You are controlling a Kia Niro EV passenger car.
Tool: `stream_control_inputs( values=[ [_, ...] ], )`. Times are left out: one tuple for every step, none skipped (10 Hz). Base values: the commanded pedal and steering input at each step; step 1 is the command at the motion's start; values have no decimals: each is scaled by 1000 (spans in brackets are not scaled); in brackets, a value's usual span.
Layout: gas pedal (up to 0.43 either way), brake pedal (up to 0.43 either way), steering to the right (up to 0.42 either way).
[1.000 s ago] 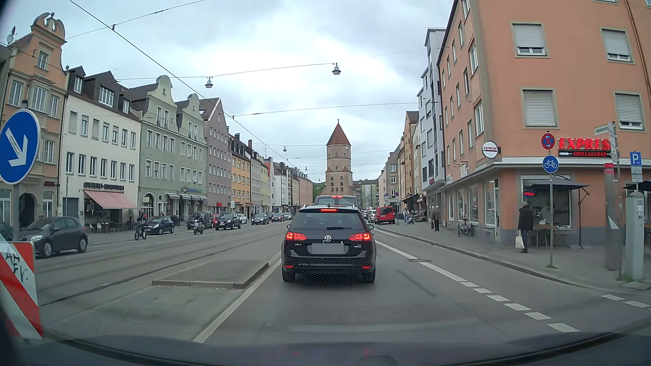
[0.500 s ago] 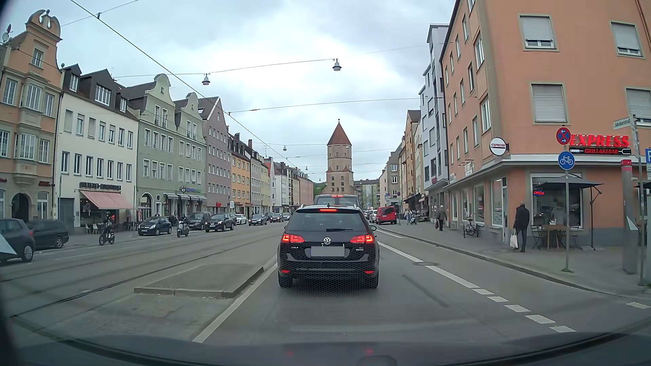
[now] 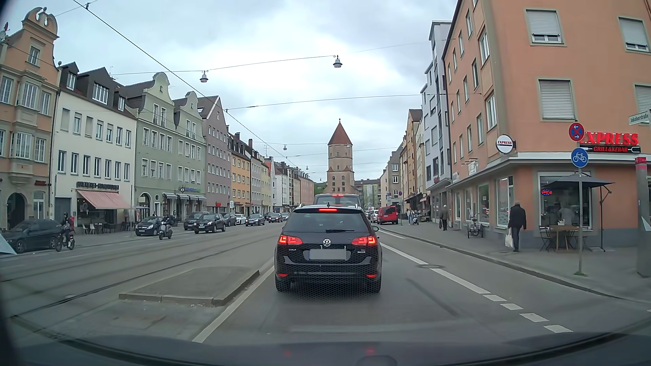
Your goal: Follow the waypoints while adhering to traffic rules and regulations
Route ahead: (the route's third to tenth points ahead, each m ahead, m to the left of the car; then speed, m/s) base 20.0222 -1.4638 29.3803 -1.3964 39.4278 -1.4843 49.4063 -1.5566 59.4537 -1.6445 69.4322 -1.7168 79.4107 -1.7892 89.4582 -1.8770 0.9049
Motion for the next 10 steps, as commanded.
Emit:
stream_control_inputs(
  values=[
    [0,165,-11],
    [0,128,-11],
    [0,122,-11],
    [0,122,-11],
    [0,128,-11],
    [0,128,-11],
    [0,128,-11],
    [0,128,-11],
    [0,128,-11],
    [0,128,-11]
  ],
)
